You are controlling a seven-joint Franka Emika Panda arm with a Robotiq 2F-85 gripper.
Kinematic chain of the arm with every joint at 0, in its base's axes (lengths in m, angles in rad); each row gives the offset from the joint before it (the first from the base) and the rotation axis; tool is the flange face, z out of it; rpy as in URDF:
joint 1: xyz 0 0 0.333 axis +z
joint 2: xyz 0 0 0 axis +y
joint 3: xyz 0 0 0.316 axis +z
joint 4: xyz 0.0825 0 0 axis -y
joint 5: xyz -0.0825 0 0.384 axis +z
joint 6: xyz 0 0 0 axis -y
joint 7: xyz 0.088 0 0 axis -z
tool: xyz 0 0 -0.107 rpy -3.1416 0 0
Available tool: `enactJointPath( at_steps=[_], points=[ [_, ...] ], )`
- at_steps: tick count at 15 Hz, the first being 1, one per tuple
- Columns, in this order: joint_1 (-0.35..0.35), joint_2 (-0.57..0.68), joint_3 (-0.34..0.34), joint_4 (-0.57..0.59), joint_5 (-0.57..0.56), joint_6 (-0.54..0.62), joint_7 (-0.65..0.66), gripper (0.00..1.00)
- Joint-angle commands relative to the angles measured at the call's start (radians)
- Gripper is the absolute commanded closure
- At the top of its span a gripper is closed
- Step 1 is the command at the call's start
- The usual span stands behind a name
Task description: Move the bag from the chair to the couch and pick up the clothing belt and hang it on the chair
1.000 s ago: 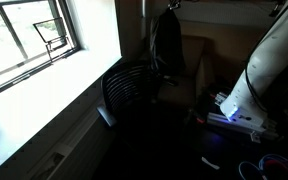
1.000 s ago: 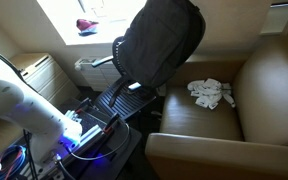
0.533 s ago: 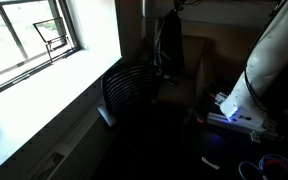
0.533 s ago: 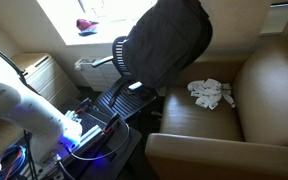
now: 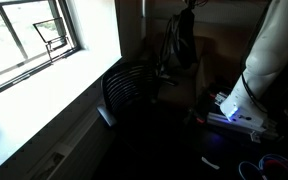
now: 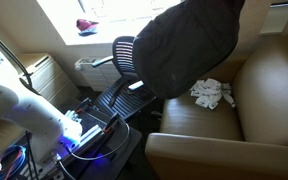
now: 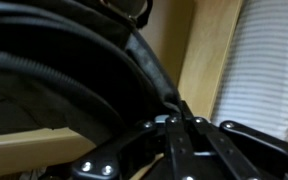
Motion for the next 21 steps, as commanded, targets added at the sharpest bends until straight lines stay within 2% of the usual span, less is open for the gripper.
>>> enactJointPath(
  at_steps=[1, 3, 6, 10, 12, 13, 14, 15, 16, 17, 19, 21],
  points=[
    [0.008, 0.018, -0.017, 0.004, -0.043, 0.007, 0.057, 0.98],
    [0.017, 0.041, -0.030, 0.016, -0.062, 0.016, 0.091, 1.00],
    [0.077, 0.161, -0.168, 0.054, -0.278, 0.083, 0.355, 1.00],
    [0.135, 0.308, -0.312, 0.065, -0.378, 0.105, 0.670, 1.00],
    [0.167, 0.375, -0.356, 0.059, -0.362, 0.067, 0.805, 1.00],
    [0.230, 0.441, -0.435, 0.063, -0.171, 0.064, 0.697, 1.00],
    [0.228, 0.457, -0.421, 0.049, -0.142, 0.052, 0.712, 1.00],
    [0.202, 0.427, -0.365, 0.024, -0.121, 0.028, 0.696, 1.00],
    [0.166, 0.374, -0.285, 0.004, -0.065, 0.023, 0.630, 1.00],
    [0.165, 0.320, -0.248, -0.019, -0.048, 0.049, 0.565, 1.00],
    [0.205, 0.236, -0.241, -0.068, -0.056, 0.057, 0.479, 1.00],
    [0.188, 0.149, -0.198, -0.085, -0.062, 0.036, 0.359, 1.00]
  ],
)
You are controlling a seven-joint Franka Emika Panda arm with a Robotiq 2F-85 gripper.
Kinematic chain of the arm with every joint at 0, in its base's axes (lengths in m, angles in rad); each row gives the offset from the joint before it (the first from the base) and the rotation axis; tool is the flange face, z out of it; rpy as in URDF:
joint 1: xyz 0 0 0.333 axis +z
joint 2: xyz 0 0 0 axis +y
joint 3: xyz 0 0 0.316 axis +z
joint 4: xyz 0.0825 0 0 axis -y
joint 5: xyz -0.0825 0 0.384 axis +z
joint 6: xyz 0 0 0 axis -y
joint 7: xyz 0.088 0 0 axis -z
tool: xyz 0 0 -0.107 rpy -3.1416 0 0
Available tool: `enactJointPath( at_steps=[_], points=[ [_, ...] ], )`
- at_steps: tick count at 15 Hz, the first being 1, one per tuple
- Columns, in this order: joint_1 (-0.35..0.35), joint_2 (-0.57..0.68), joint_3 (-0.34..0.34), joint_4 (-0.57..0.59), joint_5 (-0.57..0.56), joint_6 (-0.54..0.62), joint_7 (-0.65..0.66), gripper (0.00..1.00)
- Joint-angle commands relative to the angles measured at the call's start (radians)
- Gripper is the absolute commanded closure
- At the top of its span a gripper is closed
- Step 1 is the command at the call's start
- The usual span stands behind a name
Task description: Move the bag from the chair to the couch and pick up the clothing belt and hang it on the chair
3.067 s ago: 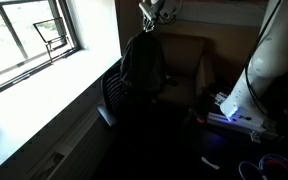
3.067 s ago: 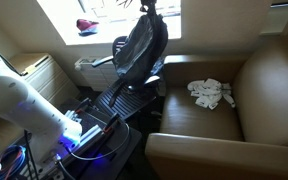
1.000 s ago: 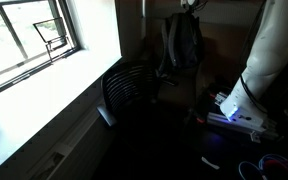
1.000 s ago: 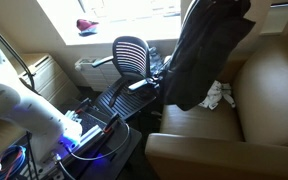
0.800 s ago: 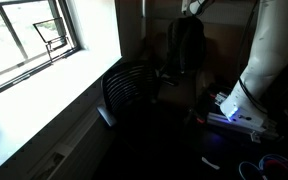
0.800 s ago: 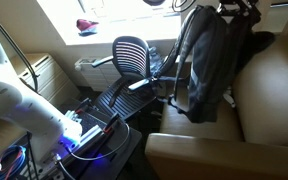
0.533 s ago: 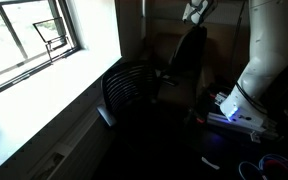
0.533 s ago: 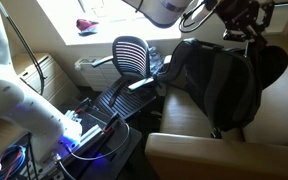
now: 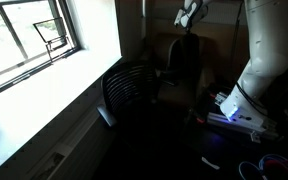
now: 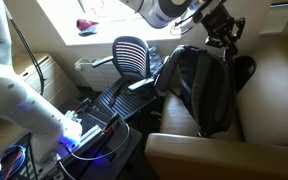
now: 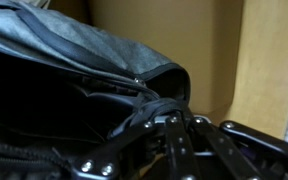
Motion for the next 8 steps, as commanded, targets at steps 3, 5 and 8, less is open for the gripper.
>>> enactJointPath(
  at_steps=[3, 5, 8],
  points=[
    [-0.121, -0.345, 0.180, -0.110, 0.041, -0.043, -0.380, 1.00],
    [-0.209, -0.420, 0.284, -0.142, 0.143, -0.036, -0.523, 1.00],
    [-0.343, -0.480, 0.440, -0.172, 0.419, -0.021, -0.748, 1.00]
  ],
)
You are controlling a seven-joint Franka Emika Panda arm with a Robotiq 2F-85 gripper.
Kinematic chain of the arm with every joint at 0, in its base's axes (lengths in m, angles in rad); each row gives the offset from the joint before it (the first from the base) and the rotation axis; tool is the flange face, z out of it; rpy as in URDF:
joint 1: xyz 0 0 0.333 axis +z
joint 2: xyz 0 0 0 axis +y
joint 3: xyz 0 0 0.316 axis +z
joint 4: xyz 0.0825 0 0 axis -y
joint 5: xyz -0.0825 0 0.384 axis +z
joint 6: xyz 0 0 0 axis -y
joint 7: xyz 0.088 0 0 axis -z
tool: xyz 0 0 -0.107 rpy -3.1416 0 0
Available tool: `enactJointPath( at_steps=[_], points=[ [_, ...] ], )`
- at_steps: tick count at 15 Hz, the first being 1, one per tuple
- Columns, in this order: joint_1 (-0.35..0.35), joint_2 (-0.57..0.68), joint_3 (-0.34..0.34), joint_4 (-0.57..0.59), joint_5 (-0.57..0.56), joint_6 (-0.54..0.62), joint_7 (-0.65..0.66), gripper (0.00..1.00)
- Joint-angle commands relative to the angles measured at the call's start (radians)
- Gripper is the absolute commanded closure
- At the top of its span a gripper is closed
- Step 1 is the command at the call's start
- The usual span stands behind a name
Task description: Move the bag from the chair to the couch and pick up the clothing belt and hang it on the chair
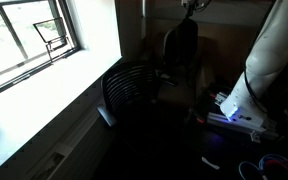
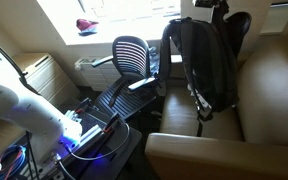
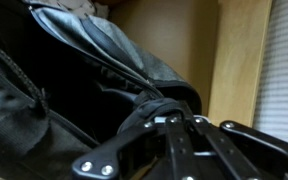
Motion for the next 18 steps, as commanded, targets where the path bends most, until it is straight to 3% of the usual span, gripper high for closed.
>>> enactJointPath(
  at_steps=[1, 3, 5, 6, 9, 11, 13, 14, 15, 16, 18],
  points=[
    [-0.161, -0.102, 0.194, -0.053, 0.286, -0.012, -0.247, 1.00],
    [-0.196, -0.118, 0.256, -0.036, 0.467, -0.067, -0.382, 1.00],
    [-0.204, -0.116, 0.274, -0.009, 0.645, -0.146, -0.496, 1.00],
    [-0.144, -0.109, 0.209, 0.007, 0.730, -0.185, -0.528, 1.00],
    [-0.143, -0.089, 0.178, 0.070, 0.968, -0.324, -0.685, 1.00],
    [-0.149, -0.069, 0.152, 0.126, 1.069, -0.448, -0.752, 1.00],
    [-0.157, -0.047, 0.124, 0.194, 1.088, -0.610, -0.799, 1.00],
    [-0.152, -0.042, 0.113, 0.212, 1.008, -0.638, -0.826, 1.00],
    [-0.151, -0.032, 0.102, 0.236, 0.978, -0.661, -0.859, 1.00],
    [-0.136, -0.061, 0.106, 0.166, 1.004, -0.604, -0.809, 0.98],
    [-0.139, -0.048, 0.098, 0.197, 0.979, -0.633, -0.835, 1.00]
  ],
)
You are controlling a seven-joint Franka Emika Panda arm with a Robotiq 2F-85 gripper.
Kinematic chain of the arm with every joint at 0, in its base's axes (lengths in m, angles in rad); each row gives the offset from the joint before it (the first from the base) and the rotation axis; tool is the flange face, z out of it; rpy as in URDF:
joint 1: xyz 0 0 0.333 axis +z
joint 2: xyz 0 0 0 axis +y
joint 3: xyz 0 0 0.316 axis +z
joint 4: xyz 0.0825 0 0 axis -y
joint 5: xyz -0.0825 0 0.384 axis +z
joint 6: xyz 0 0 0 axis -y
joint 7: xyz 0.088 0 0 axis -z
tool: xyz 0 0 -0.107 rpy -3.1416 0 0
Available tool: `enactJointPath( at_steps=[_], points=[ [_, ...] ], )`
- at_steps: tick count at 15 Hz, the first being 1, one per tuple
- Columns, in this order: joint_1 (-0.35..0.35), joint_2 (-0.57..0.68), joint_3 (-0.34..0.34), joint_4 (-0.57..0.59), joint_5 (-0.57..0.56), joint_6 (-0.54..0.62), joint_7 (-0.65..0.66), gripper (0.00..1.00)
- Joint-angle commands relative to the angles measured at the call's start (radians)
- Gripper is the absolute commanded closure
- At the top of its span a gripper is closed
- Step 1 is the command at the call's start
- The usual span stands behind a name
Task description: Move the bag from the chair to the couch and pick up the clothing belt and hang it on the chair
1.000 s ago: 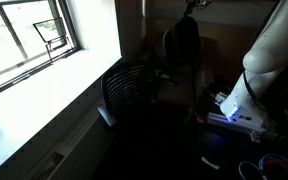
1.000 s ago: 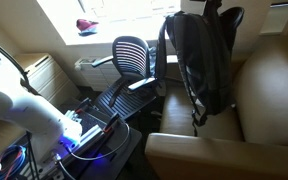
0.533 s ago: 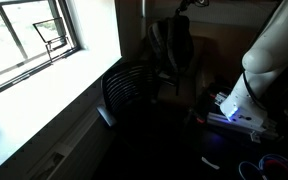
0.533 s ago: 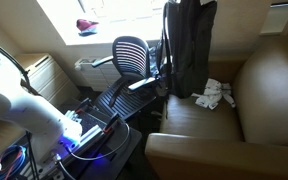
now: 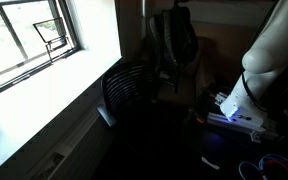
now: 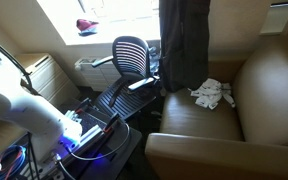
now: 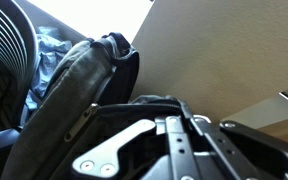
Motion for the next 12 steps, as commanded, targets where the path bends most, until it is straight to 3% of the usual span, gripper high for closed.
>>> enactJointPath(
  at_steps=[1, 6, 12],
  points=[
    [0.002, 0.012, -0.026, 0.027, -0.021, -0.041, 0.005, 1.00],
    [-0.062, -0.010, -0.108, 0.172, -0.114, -0.396, 0.062, 1.00],
    [-0.148, 0.000, -0.203, 0.409, 0.020, -0.651, 0.160, 1.00]
  ],
)
